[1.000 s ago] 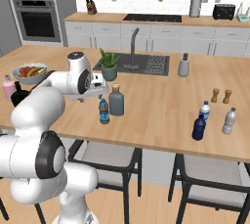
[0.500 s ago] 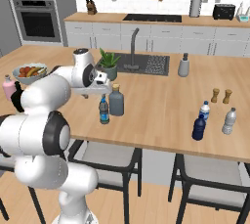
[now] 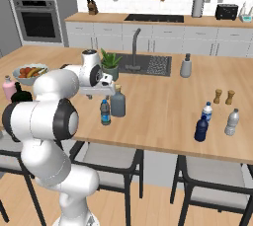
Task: Move the plastic bottles in the middle to the plastics group, and the glass bottles in the middle to the glass group.
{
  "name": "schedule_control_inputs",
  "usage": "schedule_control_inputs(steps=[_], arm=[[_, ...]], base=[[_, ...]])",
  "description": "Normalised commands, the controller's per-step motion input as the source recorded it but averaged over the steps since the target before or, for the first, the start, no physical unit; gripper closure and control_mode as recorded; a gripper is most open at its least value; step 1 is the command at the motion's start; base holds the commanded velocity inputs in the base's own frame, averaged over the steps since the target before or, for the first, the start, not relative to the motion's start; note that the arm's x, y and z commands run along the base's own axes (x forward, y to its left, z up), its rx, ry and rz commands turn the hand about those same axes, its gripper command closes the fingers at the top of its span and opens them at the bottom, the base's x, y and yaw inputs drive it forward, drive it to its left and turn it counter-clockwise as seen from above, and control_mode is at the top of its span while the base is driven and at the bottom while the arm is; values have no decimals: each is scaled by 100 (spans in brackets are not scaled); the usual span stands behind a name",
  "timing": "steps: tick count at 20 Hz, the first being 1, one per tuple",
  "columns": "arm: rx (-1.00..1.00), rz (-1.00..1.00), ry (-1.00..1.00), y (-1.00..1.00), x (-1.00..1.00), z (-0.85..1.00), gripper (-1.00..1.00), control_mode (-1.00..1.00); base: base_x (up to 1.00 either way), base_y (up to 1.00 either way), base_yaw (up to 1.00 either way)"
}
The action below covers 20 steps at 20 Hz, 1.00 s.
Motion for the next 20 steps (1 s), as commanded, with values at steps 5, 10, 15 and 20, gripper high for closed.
schedule_control_inputs(steps=[5, 10, 15, 20], arm=[[0, 0, 0, -11, 0, -5, -100, -100], [0, 0, 0, -3, 0, -4, -100, -100], [0, 0, 0, -1, 7, -15, -100, -100], [0, 0, 1, 0, 16, -38, -100, -100]], base=[[0, 0, 0], [0, 0, 0], [0, 0, 0], [0, 0, 0]])
